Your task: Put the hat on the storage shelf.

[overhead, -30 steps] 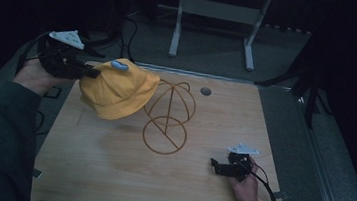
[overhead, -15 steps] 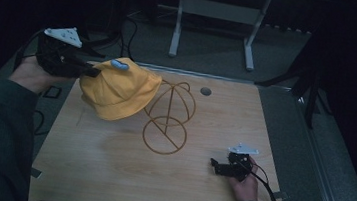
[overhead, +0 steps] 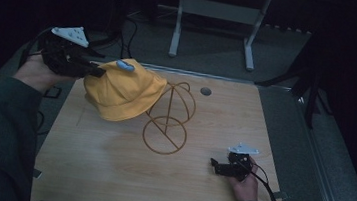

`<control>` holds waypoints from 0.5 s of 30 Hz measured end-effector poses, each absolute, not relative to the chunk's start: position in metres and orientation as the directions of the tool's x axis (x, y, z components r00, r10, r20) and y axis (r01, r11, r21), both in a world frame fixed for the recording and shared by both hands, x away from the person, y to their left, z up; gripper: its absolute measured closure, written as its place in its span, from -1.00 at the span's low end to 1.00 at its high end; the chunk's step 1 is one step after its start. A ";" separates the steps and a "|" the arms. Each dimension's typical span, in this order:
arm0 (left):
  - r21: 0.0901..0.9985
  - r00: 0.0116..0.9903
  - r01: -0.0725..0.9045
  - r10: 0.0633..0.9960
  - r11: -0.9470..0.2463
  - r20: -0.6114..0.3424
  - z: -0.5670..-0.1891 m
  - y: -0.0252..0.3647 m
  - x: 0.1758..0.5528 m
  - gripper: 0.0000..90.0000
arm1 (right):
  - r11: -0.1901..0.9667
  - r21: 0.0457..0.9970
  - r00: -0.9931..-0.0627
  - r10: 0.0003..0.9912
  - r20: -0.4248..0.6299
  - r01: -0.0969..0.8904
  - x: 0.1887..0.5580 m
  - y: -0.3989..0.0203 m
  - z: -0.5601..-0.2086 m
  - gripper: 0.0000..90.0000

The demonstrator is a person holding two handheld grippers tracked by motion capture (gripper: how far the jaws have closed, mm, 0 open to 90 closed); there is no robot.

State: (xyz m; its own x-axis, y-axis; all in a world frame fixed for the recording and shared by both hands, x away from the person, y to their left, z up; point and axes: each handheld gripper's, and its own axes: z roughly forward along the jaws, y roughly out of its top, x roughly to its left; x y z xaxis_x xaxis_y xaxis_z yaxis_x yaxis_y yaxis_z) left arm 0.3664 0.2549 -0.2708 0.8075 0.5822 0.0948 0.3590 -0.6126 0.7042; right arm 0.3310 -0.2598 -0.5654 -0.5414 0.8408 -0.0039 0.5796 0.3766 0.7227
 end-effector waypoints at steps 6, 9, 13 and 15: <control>0.704 0.811 0.360 0.578 -0.612 0.088 -0.266 0.247 0.369 0.90 | 0.377 0.723 -0.541 0.841 -0.004 0.579 0.331 -0.260 -0.565 -0.75; 0.705 0.810 0.361 0.580 -0.611 0.088 -0.264 0.243 0.370 0.90 | 0.377 0.723 -0.541 0.841 -0.004 0.579 0.331 -0.260 -0.565 -0.75; 0.711 0.807 0.366 0.586 -0.600 0.079 -0.261 0.236 0.373 0.89 | 0.378 0.722 -0.542 0.840 -0.005 0.579 0.331 -0.260 -0.565 -0.75; 0.714 0.810 0.366 0.582 -0.597 0.072 -0.260 0.232 0.374 0.89 | 0.377 0.722 -0.541 0.841 -0.005 0.580 0.331 -0.260 -0.565 -0.75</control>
State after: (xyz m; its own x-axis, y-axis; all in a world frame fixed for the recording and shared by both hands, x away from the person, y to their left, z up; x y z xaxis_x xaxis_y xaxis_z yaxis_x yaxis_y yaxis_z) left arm 0.3736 0.2320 -0.2597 0.8098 0.5822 0.0724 0.3656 -0.5973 0.7138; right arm 0.3309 -0.2598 -0.5653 -0.5411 0.8409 -0.0046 0.5801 0.3773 0.7219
